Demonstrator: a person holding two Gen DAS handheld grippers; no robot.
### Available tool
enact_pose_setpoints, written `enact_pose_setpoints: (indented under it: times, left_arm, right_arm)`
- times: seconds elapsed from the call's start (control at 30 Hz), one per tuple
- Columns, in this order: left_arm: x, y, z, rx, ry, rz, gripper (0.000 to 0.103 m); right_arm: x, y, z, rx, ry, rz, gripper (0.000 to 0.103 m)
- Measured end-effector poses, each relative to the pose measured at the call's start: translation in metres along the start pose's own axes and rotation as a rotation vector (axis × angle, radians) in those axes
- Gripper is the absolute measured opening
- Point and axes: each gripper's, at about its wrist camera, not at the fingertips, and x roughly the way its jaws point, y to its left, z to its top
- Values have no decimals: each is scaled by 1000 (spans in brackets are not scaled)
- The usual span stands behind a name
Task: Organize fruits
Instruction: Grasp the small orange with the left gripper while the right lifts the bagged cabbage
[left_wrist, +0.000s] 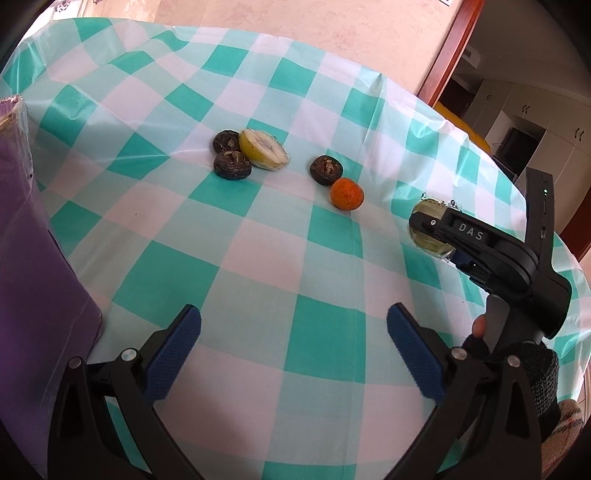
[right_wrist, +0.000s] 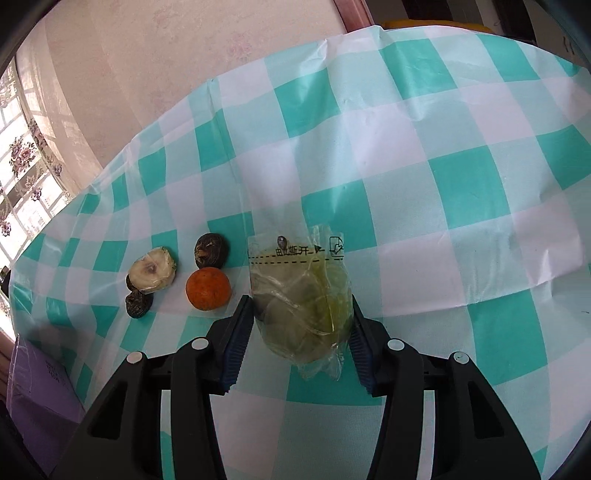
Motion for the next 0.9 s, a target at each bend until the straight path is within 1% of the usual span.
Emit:
enact_pose_setpoints:
  times: [0.07, 0.1, 0.2, 0.3, 0.37, 0.53, 0.57, 0.6, 0.63, 0.67, 0.7, 0.77, 0.83, 0.87, 0.9]
  left_arm:
    - [5, 0, 1, -1, 39, -21, 101]
    - [5, 0, 1, -7, 44, -22, 101]
    - [5, -4, 4, -4, 35, 15, 101]
    - [7, -17, 10, 29, -11, 91, 100]
    - [16, -28, 19, 37, -16, 91, 100]
    - [54, -59, 48, 95, -29, 140, 100]
    - [64, -65, 54, 110, -22, 153, 98]
    - [74, -69, 60, 125, -11, 165, 92]
    - [85, -74, 65, 142, 3, 180, 90]
    - [94, -78, 70, 158, 16, 192, 84]
    - [102, -81, 74, 173, 31, 200, 81]
    - [115, -87, 83, 193, 46, 211, 81]
    - [128, -90, 91, 210, 67, 237, 81]
    - [134, -90, 94, 215, 81, 252, 79]
    - [139, -89, 97, 216, 93, 259, 76]
  right_arm:
    - [-16, -13, -13, 17, -5, 0, 49]
    - [-23, -17, -17, 28, -10, 5, 49]
    - [-39, -35, -26, 75, -33, 31, 50]
    - [-52, -46, -30, 109, -49, 51, 50]
    - [-54, -48, -32, 107, -48, 53, 50]
    - [-52, -40, -31, 64, -44, 45, 49]
    - [-51, -40, -31, 65, -44, 51, 47]
    - [-51, -42, -31, 71, -46, 56, 45]
    - [-51, -43, -31, 78, -50, 61, 42]
    - [-50, -44, -31, 83, -50, 65, 42]
    - [-49, -44, -30, 82, -45, 60, 42]
    - [-47, -43, -30, 82, -37, 56, 42]
    - [-45, -43, -29, 85, -33, 59, 42]
    - [-45, -44, -29, 87, -33, 58, 42]
    - [-45, -44, -29, 88, -33, 59, 42]
